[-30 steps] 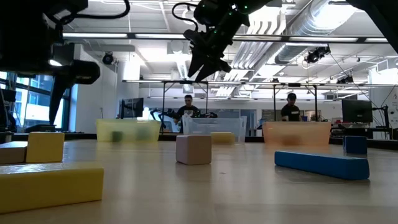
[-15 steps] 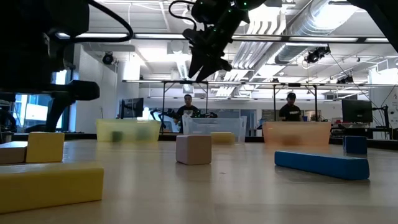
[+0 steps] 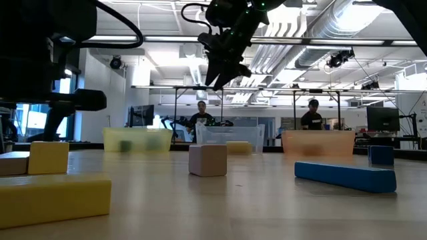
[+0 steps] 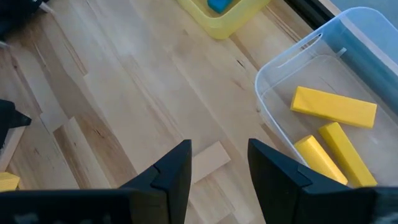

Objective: Sort & place blocks by color
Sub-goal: Put the brown block into the orange bin

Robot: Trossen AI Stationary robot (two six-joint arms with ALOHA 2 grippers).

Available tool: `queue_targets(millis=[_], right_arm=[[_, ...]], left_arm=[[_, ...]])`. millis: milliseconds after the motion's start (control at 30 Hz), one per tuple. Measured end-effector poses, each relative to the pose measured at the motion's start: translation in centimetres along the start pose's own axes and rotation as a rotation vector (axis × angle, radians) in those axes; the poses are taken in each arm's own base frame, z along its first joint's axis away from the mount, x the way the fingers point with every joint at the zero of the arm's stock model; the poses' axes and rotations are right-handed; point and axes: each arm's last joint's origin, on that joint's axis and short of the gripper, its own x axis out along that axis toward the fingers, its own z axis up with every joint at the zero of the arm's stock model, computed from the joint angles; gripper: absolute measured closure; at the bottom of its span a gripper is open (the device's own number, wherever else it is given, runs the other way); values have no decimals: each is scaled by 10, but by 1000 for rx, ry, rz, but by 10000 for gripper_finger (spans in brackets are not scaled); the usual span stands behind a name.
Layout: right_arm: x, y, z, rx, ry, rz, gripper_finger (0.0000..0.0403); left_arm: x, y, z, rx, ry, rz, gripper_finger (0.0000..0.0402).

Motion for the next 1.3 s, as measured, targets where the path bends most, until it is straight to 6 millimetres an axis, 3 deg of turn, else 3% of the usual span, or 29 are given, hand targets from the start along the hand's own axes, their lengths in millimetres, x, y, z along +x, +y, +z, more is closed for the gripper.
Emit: queue_targets(millis=[167,733,1033,1300], right_arm=[[0,0,0,7,2,0,257],[0,-1,-1,1,15,5,257],[0,-8,2,-38,3,-7,255],[-1,-22,7,-32,-8,-25,212]], left_arm=[[0,0,-1,-35,2,-11,304],[-13,7,-3,-99,14,-44,305],[-29,15,-20,-166,-3,-70,305],[-44,25,-38,-251,-24,-38,305]])
